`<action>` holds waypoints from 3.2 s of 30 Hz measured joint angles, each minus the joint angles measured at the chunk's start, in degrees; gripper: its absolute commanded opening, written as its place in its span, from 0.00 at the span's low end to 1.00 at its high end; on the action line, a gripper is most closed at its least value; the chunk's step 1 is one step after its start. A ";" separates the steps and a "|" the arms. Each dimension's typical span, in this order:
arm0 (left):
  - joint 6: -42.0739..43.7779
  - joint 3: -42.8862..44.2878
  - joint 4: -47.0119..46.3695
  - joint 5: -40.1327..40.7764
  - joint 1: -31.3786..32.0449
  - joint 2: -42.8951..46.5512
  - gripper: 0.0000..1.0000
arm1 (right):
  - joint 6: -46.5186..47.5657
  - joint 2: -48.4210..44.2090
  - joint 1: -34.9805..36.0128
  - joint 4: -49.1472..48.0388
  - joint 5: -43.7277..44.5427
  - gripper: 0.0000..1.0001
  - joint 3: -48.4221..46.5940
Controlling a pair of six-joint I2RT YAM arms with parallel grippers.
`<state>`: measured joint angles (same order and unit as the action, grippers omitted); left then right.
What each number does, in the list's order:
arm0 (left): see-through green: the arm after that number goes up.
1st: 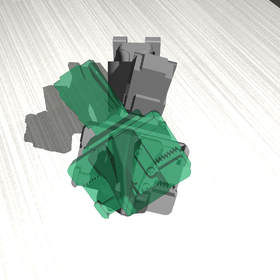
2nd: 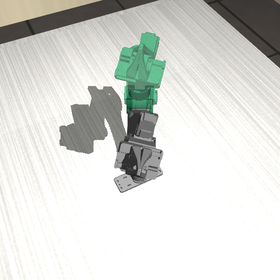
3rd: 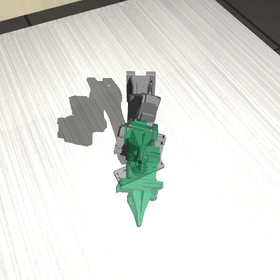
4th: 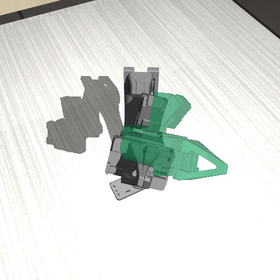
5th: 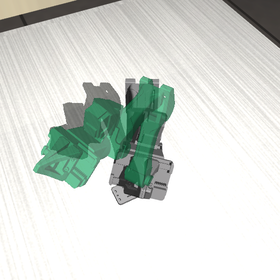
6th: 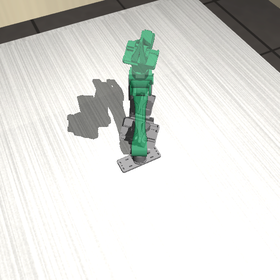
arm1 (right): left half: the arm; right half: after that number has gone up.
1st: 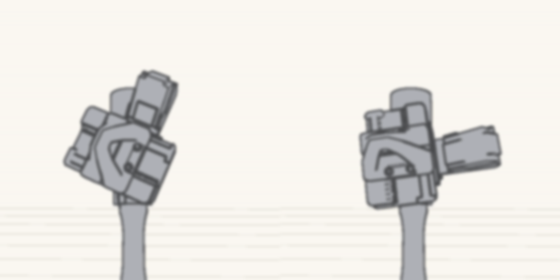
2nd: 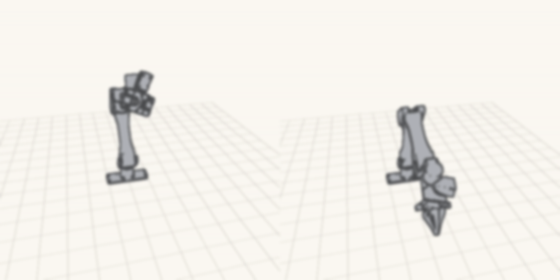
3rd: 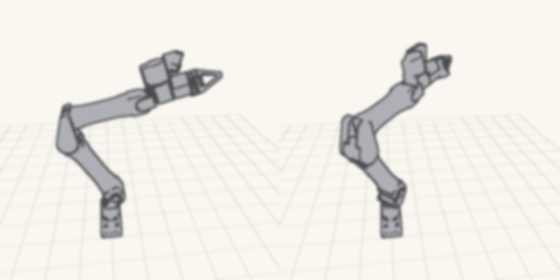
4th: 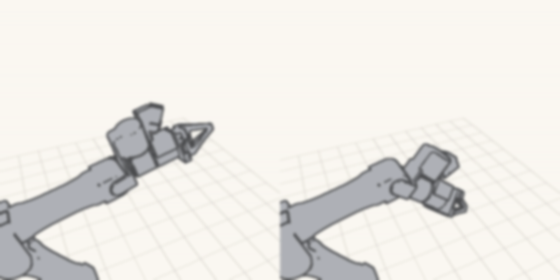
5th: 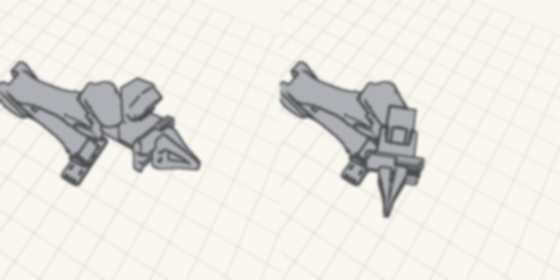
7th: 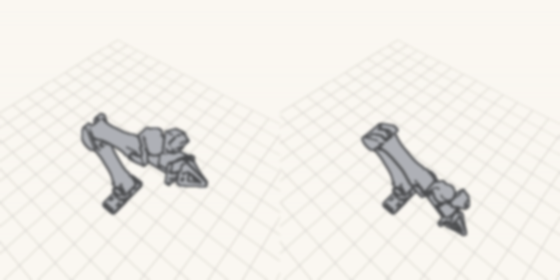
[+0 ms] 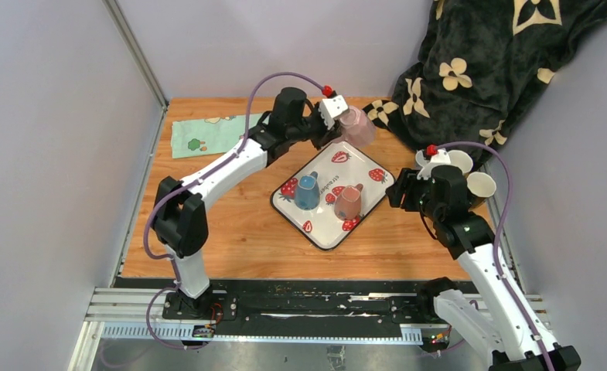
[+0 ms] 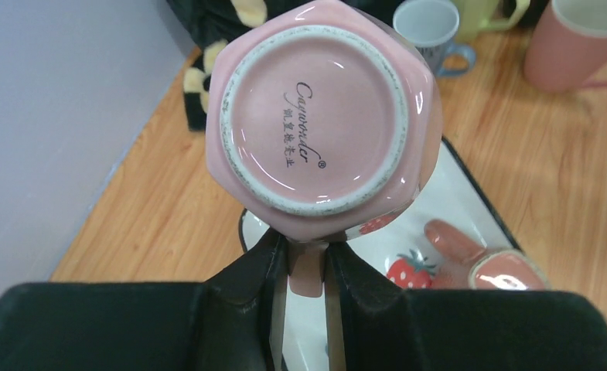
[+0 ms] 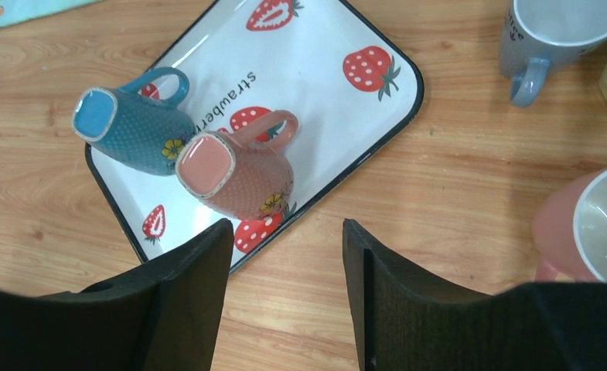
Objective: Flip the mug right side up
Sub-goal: Turn over the cup on the tray.
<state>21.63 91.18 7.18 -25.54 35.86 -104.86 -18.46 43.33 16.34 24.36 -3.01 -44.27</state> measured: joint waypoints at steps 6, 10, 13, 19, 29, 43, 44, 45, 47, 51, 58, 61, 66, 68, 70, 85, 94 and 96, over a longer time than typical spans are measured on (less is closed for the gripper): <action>-8.20 -3.37 -5.64 2.05 0.00 7.21 0.00 | -1.81 -0.96 0.00 -4.61 -1.51 0.58 1.97; -12.50 -8.76 -8.50 3.28 -0.22 13.86 0.00 | -3.19 0.00 0.00 -7.89 -3.48 0.59 2.05; -18.34 -14.78 -12.44 2.47 -1.75 19.65 0.00 | -4.09 1.42 0.00 -10.93 -6.14 0.59 2.05; -32.48 -28.61 -24.04 0.66 -9.35 29.66 0.10 | -5.01 4.98 0.02 -16.96 -13.20 0.60 2.05; -44.65 -42.51 -34.32 -0.81 -11.13 39.93 0.00 | -7.10 11.69 3.85 -26.51 -20.37 0.59 1.75; -53.64 -54.60 -52.96 1.33 -11.37 47.43 0.00 | -8.37 17.03 11.04 -46.60 -27.96 0.60 0.74; -54.25 -55.34 -54.95 1.38 -11.37 47.52 0.00 | -8.83 17.20 11.04 -48.39 -28.63 0.60 0.74; -54.73 -56.00 -56.59 1.46 -11.37 47.63 0.00 | -9.18 17.33 11.06 -50.03 -29.16 0.60 0.74; -55.95 -57.40 -59.87 1.84 -11.37 47.82 0.00 | -10.14 17.73 11.06 -53.81 -30.45 0.63 0.81; -58.84 -58.97 -65.20 2.29 -11.37 47.65 0.00 | -11.34 18.01 11.06 -59.36 -31.45 0.64 0.96; -63.08 -59.25 -75.19 2.58 -11.34 45.64 0.00 | -11.10 17.94 11.06 -65.61 -32.30 0.63 2.10; -65.44 -59.25 -80.24 2.62 -10.56 43.41 0.00 | -10.12 18.43 11.06 -67.60 -35.87 0.62 1.79; -68.17 -59.25 -85.59 2.10 -7.48 38.66 0.00 | -9.25 19.54 11.08 -72.15 -41.81 0.63 1.36; -68.43 -59.25 -86.05 1.66 -6.36 37.57 0.00 | -9.18 19.56 11.08 -73.85 -43.45 0.63 1.31; -68.43 -59.23 -86.49 1.31 -5.68 37.09 0.00 | -9.20 19.58 11.08 -75.58 -44.94 0.63 1.05; -68.70 -55.58 -89.00 -3.04 -4.46 35.45 0.00 | -12.00 22.67 11.08 -82.20 -49.48 0.58 -0.81; -68.59 -55.49 -89.42 -3.82 -3.96 34.93 0.00 | -18.49 27.65 12.44 -89.44 -49.11 0.53 -2.73; -68.54 -55.49 -89.42 -3.85 -3.72 34.71 0.00 | -20.00 28.94 12.83 -91.01 -48.81 0.51 -3.17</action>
<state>-46.92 35.68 -82.24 -29.39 32.14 -70.15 -38.46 72.27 29.17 -66.65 -51.81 -47.44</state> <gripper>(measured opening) 0.240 0.533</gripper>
